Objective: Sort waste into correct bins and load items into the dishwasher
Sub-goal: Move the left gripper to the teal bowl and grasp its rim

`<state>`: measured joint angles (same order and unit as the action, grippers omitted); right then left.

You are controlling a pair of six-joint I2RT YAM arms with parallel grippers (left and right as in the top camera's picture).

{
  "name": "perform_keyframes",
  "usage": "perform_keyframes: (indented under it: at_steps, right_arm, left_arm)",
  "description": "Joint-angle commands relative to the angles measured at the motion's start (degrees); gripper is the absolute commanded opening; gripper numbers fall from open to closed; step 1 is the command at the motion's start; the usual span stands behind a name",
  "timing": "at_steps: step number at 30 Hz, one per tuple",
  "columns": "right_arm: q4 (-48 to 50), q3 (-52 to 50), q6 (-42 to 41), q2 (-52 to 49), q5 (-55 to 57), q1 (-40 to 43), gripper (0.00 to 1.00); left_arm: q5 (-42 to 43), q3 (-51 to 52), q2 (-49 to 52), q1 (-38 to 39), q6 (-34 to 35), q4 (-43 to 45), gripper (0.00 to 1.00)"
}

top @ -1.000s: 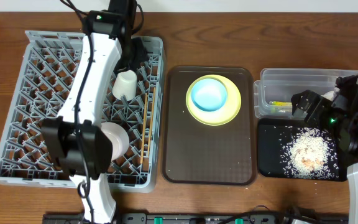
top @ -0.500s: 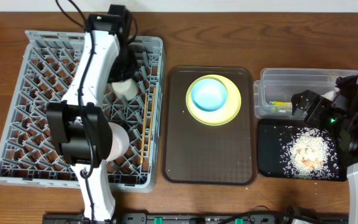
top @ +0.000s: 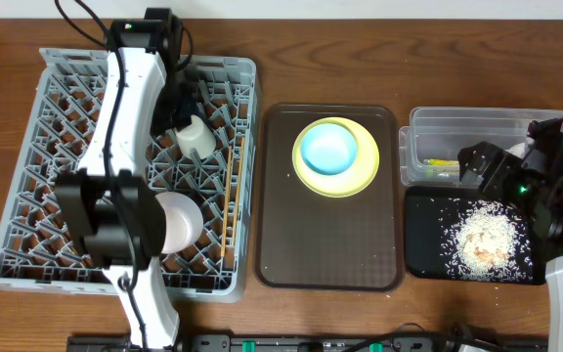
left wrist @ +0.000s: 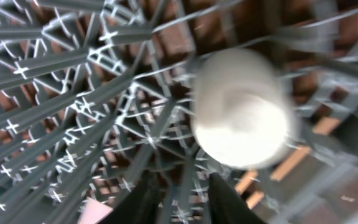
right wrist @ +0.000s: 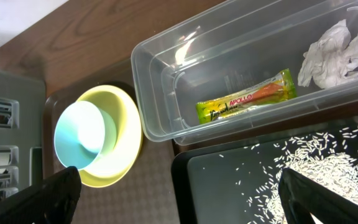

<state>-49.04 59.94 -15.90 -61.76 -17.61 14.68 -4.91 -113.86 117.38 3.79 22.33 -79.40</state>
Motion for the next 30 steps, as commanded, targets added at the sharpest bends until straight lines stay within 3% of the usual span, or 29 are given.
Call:
perform_keyframes:
  at_steps: [1,5,12,22,30]
  right_arm:
    - [-0.1,0.6,0.3,0.3,-0.4,0.3,0.99]
    - [-0.1,0.6,0.3,0.3,-0.4,0.3,0.99]
    - [-0.1,0.6,0.3,0.3,-0.4,0.3,0.99]
    - [-0.1,0.6,0.3,0.3,-0.4,0.3,0.99]
    - [-0.1,0.6,0.3,0.3,-0.4,0.3,0.99]
  left_arm:
    - [0.0,-1.1,-7.3,4.7,0.1,0.9,0.36]
    - [1.3,-1.1,-9.1,11.6,-0.3,3.2,0.56]
    - [1.4,0.2,-6.6,25.9,-1.9,7.4,0.62]
    - [1.4,0.5,3.2,39.2,-1.9,16.5,0.6]
    - [1.4,0.5,9.7,42.6,-1.9,20.9,0.49]
